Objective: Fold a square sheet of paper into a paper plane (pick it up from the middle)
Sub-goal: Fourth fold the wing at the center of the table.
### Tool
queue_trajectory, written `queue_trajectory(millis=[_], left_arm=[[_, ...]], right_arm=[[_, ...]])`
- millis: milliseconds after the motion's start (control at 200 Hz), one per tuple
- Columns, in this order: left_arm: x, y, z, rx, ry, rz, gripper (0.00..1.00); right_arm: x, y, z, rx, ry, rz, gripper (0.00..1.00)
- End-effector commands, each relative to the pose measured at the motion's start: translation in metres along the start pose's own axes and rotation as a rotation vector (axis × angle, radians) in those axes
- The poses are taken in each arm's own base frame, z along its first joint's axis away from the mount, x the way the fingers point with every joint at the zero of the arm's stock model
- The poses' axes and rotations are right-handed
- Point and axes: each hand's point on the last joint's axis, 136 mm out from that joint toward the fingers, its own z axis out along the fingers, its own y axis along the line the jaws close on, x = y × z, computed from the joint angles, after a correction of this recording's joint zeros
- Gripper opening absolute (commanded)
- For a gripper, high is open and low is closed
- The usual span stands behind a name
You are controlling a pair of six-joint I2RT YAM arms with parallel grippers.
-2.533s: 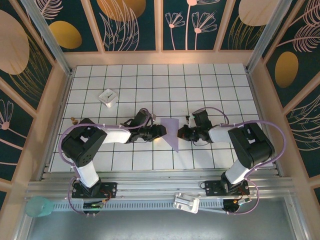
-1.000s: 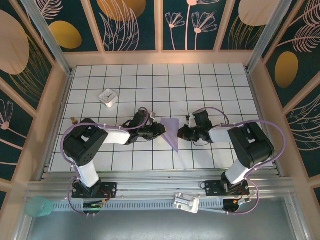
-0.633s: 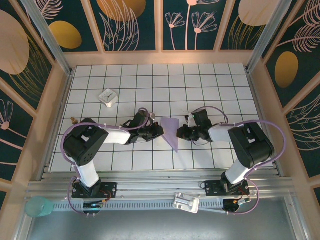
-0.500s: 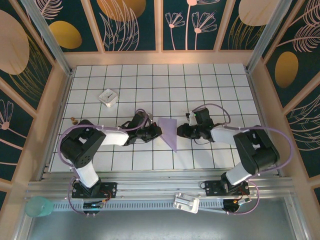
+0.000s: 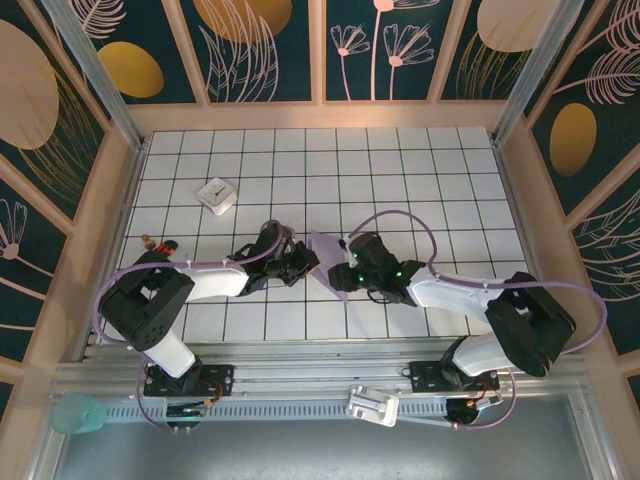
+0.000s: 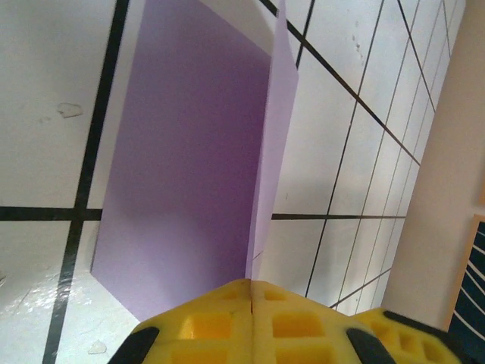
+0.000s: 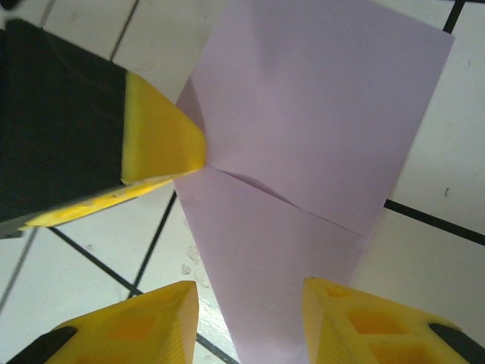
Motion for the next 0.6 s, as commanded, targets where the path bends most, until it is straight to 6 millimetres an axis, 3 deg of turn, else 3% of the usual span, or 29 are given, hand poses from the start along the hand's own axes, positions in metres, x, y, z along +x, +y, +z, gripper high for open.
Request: queue_trajectory(millis=[0, 210, 595], left_arm=[[0.000, 0.000, -0.006, -0.028, -0.003, -0.126, 0.00], [0.002, 0.003, -0.007, -0.033, 0.007, -0.142, 0.00], [0.004, 0.005, -0.011, -0.033, 0.007, -0.138, 0.00]], right_arm=[[-0.002, -0.006, 0.006, 0.117, -0.024, -0.021, 0.40], [0.007, 0.004, 0.021, 0.179, -0.014, -0.042, 0.42], [0.009, -0.001, 0.031, 0.386, -0.030, -0.095, 0.43]])
